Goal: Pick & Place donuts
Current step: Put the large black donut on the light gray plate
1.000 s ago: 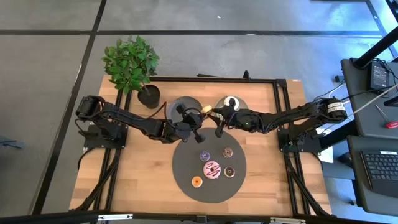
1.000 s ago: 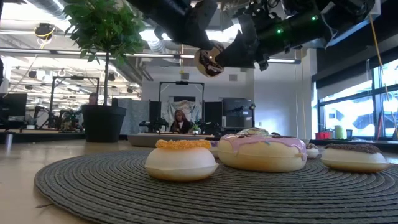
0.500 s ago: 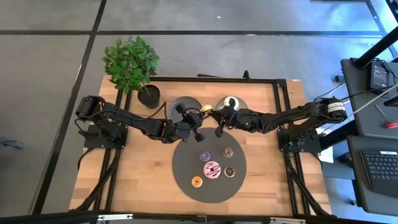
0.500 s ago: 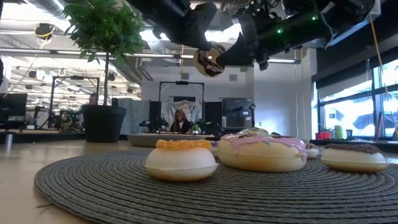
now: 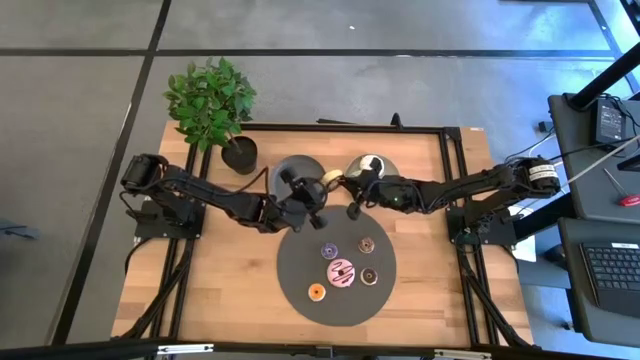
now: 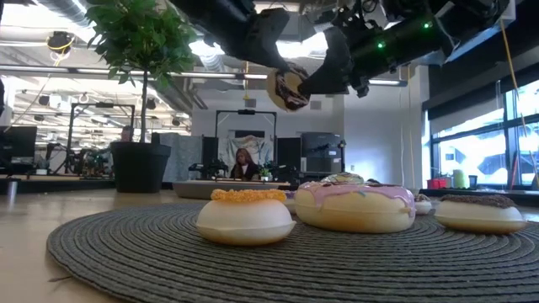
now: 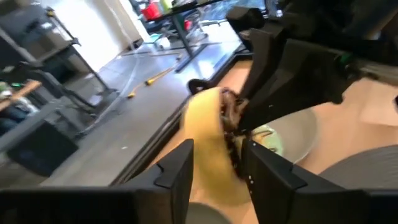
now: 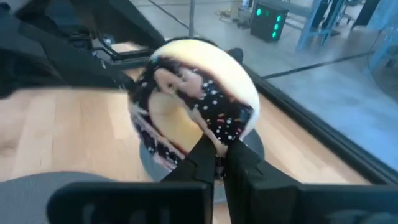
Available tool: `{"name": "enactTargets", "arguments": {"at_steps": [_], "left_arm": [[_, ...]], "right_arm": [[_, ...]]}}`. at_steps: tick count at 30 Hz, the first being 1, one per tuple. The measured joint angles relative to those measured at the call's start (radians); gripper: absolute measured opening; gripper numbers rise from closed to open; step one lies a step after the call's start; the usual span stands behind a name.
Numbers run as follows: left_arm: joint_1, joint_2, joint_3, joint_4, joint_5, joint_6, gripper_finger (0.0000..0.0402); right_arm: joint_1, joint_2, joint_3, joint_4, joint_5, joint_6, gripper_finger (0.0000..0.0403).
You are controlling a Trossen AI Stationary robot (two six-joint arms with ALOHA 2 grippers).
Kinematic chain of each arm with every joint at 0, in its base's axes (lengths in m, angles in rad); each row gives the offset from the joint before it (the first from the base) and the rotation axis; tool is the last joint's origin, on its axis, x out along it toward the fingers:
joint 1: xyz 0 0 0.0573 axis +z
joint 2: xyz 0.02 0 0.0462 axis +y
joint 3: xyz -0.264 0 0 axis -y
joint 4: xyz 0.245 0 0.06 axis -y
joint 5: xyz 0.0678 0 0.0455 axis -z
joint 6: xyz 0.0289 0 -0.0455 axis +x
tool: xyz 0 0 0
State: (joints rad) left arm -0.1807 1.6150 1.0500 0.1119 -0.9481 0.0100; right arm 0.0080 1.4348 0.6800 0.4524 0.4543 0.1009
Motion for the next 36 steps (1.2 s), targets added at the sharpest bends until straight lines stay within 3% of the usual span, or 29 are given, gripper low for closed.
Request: {"name": "enactTargets", "arguments": {"at_steps": [4, 9, 15, 18, 28, 36], "left_arm": [[-0.018, -0.001, 0.000, -0.048, -0.083, -0.038, 0.0140], [-0.028, -0.001, 0.000, -0.137, -0.105, -0.105, 0.0138], [-0.020, -0.001, 0.000, -0.201, -0.070, -0.179, 0.0139], [-0.012, -0.001, 0.000, -0.201, -0.022, -0.182, 0.0138], [0.022, -0.001, 0.000, -0.213, 0.144, -0.211, 0.0134], [0.022, -0.001, 0.000, -0.217, 0.158, -0.210, 0.0136]], "right_arm": [[-0.032, -0.062, 0.000, -0.163, -0.007, 0.062, 0.0027], [-0.100, -0.182, 0.000, -0.449, -0.025, 0.144, 0.0024], [-0.238, -0.318, 0.000, -0.791, -0.233, 0.252, 0.0018], [-0.300, -0.334, 0.000, -0.898, -0.284, 0.302, 0.0018], [-0.403, -0.226, 0.000, -0.971, -0.430, 0.279, 0.0023], [-0.431, -0.147, 0.000, -0.981, -0.430, 0.256, 0.0027]]}}
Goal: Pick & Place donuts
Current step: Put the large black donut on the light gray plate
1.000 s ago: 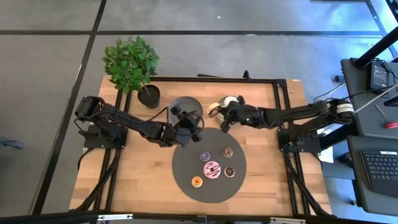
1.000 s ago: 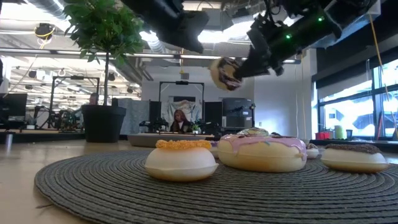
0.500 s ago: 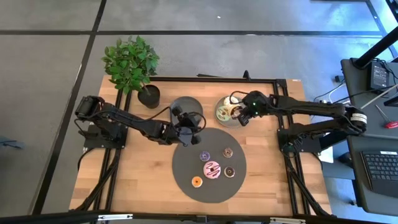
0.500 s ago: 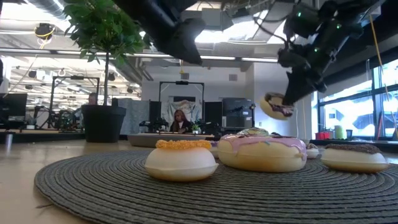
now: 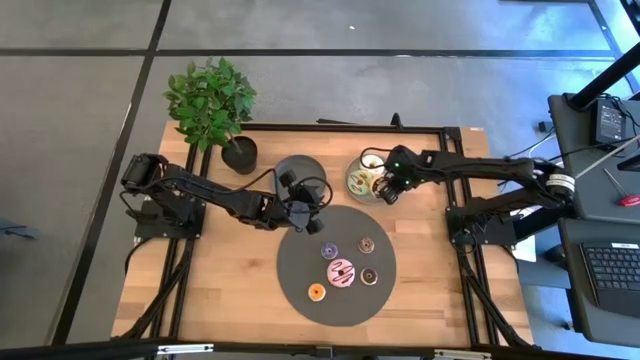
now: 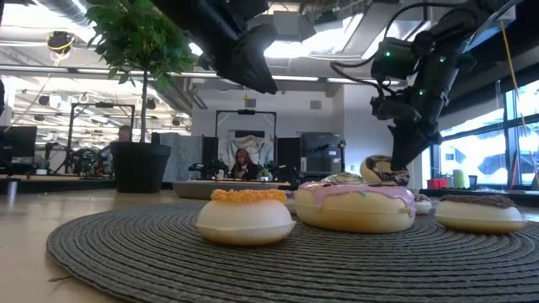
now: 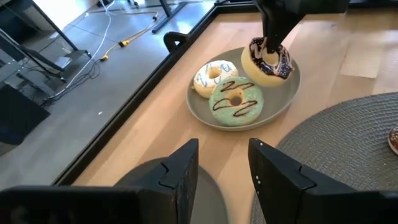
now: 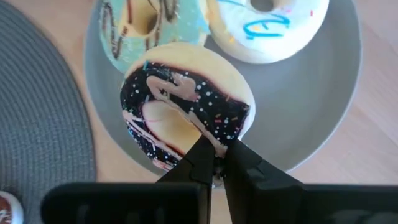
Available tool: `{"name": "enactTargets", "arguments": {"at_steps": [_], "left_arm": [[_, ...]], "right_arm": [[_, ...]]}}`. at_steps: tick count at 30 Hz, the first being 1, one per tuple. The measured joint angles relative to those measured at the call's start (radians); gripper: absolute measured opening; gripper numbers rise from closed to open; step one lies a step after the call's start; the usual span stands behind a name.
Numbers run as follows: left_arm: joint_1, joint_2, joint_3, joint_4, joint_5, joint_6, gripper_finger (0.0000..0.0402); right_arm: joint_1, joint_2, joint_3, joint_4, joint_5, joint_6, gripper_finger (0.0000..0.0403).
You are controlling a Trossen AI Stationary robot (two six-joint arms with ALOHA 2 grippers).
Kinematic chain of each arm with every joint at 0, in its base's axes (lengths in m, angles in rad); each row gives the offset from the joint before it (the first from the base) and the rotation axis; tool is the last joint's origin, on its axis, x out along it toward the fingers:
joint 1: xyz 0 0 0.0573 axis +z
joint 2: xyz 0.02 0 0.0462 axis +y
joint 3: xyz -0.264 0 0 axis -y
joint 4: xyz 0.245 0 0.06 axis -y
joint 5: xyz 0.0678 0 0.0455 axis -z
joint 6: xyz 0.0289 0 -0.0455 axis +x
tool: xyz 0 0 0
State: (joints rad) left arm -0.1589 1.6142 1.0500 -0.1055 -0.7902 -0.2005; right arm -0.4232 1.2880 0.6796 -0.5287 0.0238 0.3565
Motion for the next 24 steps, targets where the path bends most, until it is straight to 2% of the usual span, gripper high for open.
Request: {"name": "enactTargets", "arguments": {"at_steps": [24], "left_arm": [[0.000, 0.000, 0.000, -0.001, 0.000, 0.002, 0.0131]], "right_arm": [[-0.020, 0.022, -0.001, -0.024, 0.044, -0.027, 0.0032]]}}
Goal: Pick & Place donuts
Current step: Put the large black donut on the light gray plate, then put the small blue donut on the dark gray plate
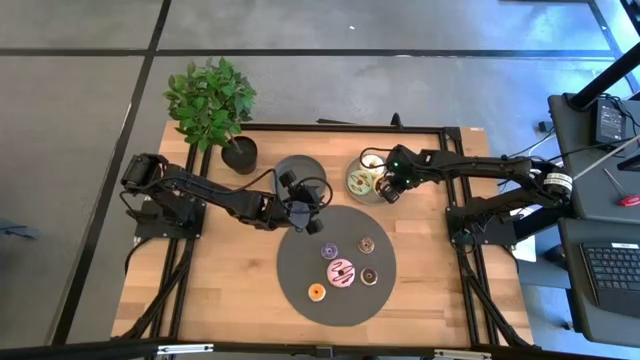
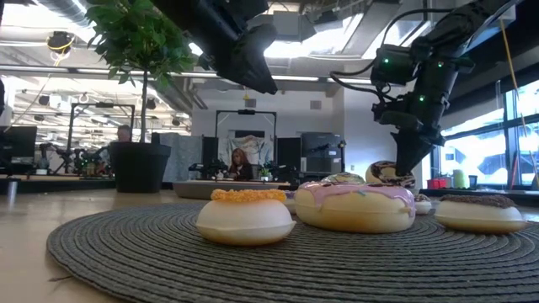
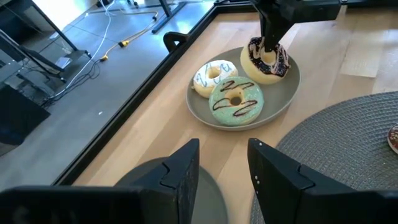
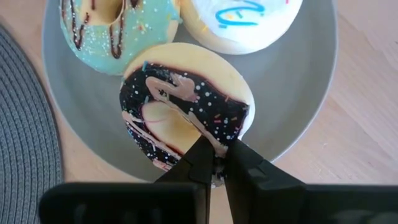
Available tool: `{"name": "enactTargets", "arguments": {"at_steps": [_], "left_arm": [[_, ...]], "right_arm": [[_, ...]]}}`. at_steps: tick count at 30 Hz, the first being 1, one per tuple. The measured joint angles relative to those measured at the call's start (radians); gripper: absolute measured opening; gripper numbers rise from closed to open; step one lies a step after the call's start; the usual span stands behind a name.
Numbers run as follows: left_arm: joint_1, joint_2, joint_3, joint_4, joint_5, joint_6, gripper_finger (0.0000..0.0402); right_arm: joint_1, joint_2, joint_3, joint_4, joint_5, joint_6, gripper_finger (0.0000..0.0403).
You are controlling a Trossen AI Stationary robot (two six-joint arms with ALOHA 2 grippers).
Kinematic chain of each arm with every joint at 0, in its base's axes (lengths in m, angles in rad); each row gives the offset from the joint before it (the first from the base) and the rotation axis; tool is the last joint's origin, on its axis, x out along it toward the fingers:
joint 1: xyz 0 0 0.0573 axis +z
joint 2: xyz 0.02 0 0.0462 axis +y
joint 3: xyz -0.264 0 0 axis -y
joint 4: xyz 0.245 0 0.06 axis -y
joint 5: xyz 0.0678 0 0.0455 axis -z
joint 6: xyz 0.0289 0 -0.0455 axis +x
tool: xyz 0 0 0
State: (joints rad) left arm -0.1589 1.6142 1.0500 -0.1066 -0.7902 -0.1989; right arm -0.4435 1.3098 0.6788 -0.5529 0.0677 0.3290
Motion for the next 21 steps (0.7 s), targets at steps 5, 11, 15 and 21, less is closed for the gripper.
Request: {"name": "enactTargets", "arguments": {"at_steps": [5, 11, 15, 21], "left_arm": [[0.000, 0.000, 0.000, 0.000, 0.000, 0.000, 0.0134], [0.000, 0.000, 0.000, -0.002, 0.000, 0.000, 0.0130], [0.000, 0.000, 0.000, -0.002, 0.000, 0.000, 0.0130], [0.000, 0.000, 0.000, -0.003, 0.000, -0.001, 0.0130]], "right_arm": [[0.000, 0.000, 0.000, 0.000, 0.000, 0.000, 0.0049], [0.000, 0.000, 0.000, 0.001, 0.008, 0.000, 0.0095], [0.001, 0.000, 0.000, 0.001, 0.081, 0.005, 0.0125], [0.000, 0.000, 0.000, 0.004, 0.154, 0.007, 0.0146]]}}
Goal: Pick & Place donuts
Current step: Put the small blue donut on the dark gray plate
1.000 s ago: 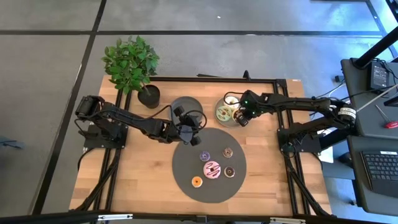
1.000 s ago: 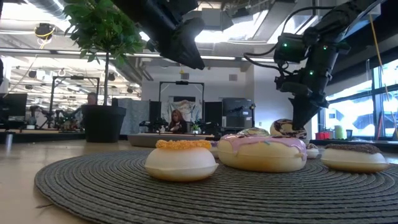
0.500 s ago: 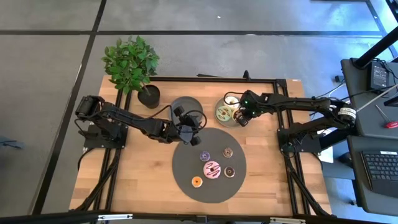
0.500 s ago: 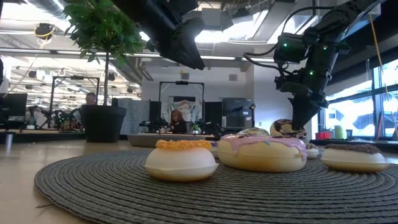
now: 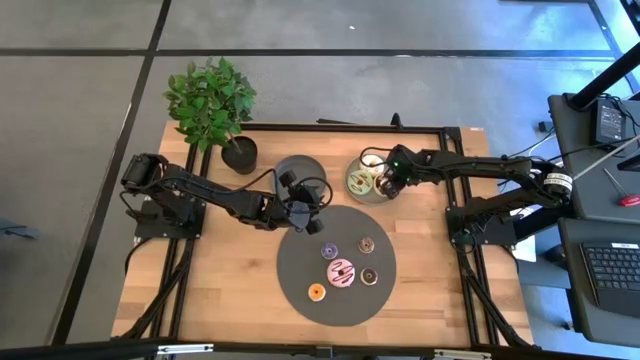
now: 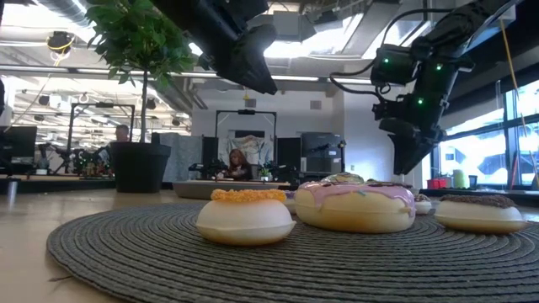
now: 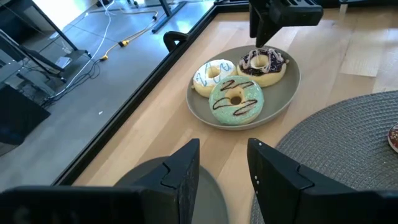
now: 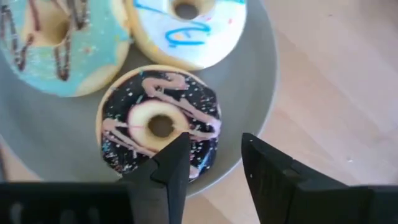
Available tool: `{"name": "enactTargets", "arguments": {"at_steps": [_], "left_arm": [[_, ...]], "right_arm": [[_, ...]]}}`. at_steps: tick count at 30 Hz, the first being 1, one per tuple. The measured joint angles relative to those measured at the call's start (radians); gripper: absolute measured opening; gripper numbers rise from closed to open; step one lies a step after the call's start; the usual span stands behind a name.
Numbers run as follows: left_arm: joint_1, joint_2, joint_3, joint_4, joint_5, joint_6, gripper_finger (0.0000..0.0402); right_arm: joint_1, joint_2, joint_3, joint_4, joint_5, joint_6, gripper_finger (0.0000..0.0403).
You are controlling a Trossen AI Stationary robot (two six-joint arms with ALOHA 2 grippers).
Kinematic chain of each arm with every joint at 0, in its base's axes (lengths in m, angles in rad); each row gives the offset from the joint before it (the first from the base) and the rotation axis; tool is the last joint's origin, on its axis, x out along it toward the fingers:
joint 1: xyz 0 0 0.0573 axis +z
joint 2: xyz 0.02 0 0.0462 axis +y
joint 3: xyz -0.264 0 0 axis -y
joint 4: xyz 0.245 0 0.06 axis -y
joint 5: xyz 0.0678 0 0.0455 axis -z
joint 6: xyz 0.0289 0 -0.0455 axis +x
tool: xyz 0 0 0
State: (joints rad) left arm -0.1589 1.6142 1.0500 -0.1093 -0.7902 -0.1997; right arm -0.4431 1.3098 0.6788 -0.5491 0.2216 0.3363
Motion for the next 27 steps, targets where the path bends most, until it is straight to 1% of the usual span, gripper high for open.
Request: {"name": "enactTargets", "arguments": {"at_steps": [6, 9, 14, 17, 23, 25, 27], "left_arm": [[0.000, 0.000, 0.000, 0.000, 0.003, 0.000, 0.0130], [0.000, 0.002, 0.000, 0.001, 0.053, 0.000, 0.0130], [0.003, 0.003, 0.000, 0.000, 0.117, 0.000, 0.0130], [0.004, 0.004, 0.000, 0.001, 0.153, 0.000, 0.0130], [0.004, 0.004, 0.000, 0.001, 0.164, 0.000, 0.0130], [0.004, 0.004, 0.000, 0.000, 0.169, 0.001, 0.0130], [0.004, 0.004, 0.000, 0.000, 0.217, 0.001, 0.0130]], "right_arm": [[0.018, -0.026, -0.001, 0.050, 0.021, -0.004, 0.0149], [0.062, -0.047, -0.001, 0.112, 0.018, -0.047, 0.0149], [0.168, -0.061, -0.001, 0.240, 0.014, -0.132, 0.0149], [0.209, -0.061, -0.001, 0.308, 0.013, -0.135, 0.0149], [0.247, -0.056, -0.001, 0.350, 0.014, -0.109, 0.0149], [0.275, -0.047, -0.001, 0.363, 0.013, -0.129, 0.0149], [0.312, -0.038, -0.001, 0.387, 0.008, -0.159, 0.0149]]}}
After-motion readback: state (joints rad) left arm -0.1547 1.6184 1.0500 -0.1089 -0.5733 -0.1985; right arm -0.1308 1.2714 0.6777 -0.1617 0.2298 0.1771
